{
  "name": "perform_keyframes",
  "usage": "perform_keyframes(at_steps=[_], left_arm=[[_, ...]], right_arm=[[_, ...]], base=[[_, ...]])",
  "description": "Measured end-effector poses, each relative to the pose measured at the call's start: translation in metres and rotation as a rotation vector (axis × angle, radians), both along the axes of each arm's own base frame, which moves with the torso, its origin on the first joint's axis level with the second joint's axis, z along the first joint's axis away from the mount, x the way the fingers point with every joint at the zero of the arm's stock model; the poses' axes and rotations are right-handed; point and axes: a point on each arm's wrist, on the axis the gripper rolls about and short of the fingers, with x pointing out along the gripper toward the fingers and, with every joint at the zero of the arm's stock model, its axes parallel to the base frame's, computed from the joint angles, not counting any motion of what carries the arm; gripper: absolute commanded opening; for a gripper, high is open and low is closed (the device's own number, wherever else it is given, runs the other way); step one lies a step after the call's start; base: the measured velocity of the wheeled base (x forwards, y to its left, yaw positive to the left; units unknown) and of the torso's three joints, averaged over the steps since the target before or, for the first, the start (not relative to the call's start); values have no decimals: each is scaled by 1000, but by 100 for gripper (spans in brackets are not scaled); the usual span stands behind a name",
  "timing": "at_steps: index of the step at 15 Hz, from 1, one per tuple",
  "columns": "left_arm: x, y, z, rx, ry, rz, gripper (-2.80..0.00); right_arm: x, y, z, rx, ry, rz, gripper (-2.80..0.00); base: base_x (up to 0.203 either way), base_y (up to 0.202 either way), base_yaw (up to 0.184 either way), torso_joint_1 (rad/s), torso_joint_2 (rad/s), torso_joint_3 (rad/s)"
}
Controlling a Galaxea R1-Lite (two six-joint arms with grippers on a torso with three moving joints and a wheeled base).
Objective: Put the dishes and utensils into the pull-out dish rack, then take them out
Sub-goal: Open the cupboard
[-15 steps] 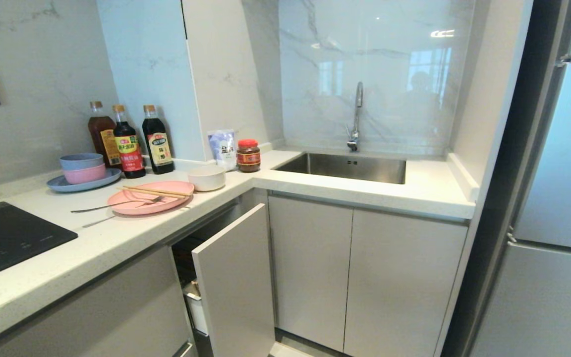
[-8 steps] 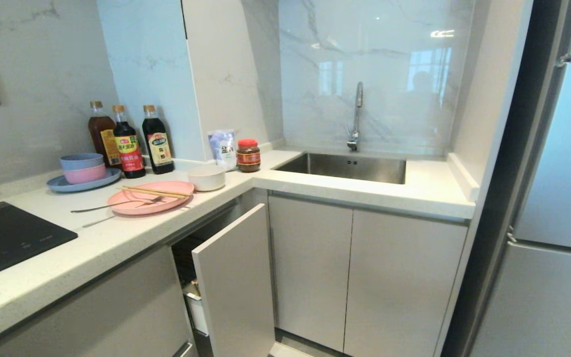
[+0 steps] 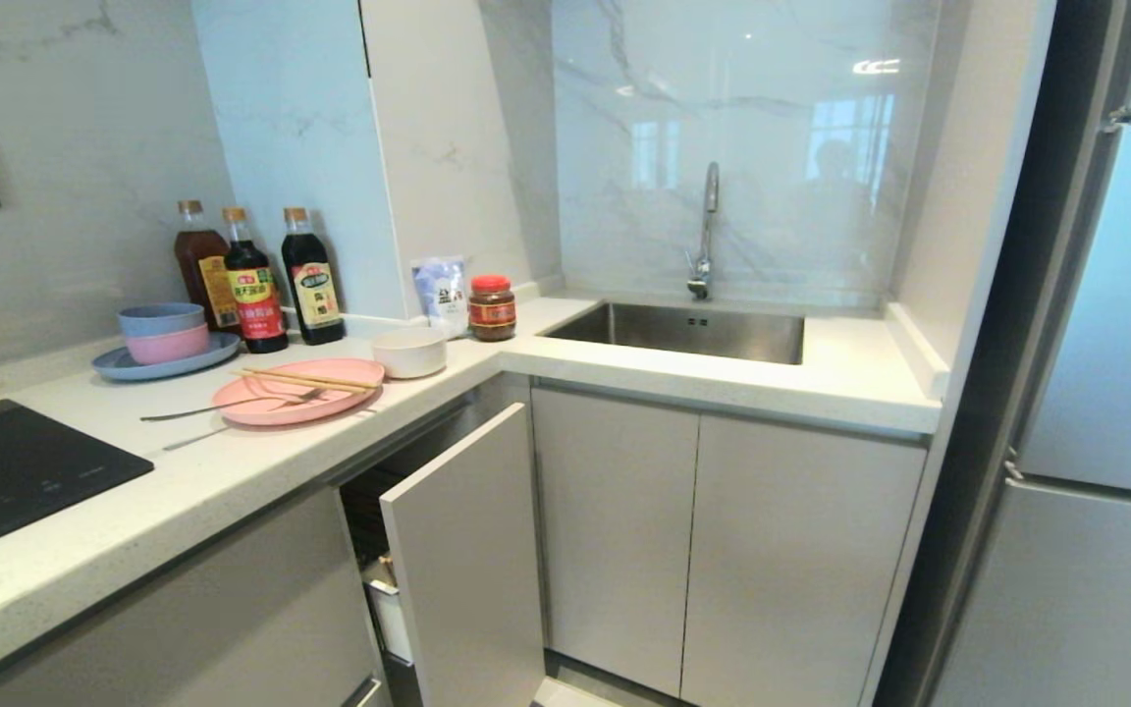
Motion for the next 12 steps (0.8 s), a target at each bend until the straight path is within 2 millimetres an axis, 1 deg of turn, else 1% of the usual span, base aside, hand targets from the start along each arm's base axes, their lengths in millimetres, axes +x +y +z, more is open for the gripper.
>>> perform_keyframes(at_steps=[1, 3, 6, 7, 8, 9, 10, 11, 12], left_arm=[[-3, 0, 9, 20, -28, 2, -280], [-16, 0, 41, 38, -108, 13, -280], [-45, 1, 111, 42, -175, 50, -280], [-51, 1, 138, 43, -176, 58, -280], [-53, 1, 168, 45, -177, 64, -280], [-50, 1, 198, 48, -183, 68, -280], [-42, 1, 229, 53, -199, 72, -280], [-28, 1, 260, 55, -216, 75, -280], [-11, 1, 283, 54, -221, 75, -280]], right_arm=[[0, 0, 0, 0, 0, 0, -280], [0, 0, 0, 0, 0, 0, -280], [0, 0, 0, 0, 0, 0, -280], [0, 0, 0, 0, 0, 0, -280], [0, 0, 0, 0, 0, 0, -280], [0, 0, 0, 0, 0, 0, -280], [0, 0, 0, 0, 0, 0, -280], [0, 0, 0, 0, 0, 0, -280], [0, 0, 0, 0, 0, 0, -280]], base=[[0, 0, 0, 0, 0, 0], [0, 0, 0, 0, 0, 0], [0, 0, 0, 0, 0, 0], [0, 0, 0, 0, 0, 0], [0, 0, 0, 0, 0, 0], [0, 0, 0, 0, 0, 0], [0, 0, 0, 0, 0, 0], [0, 0, 0, 0, 0, 0], [0, 0, 0, 0, 0, 0]])
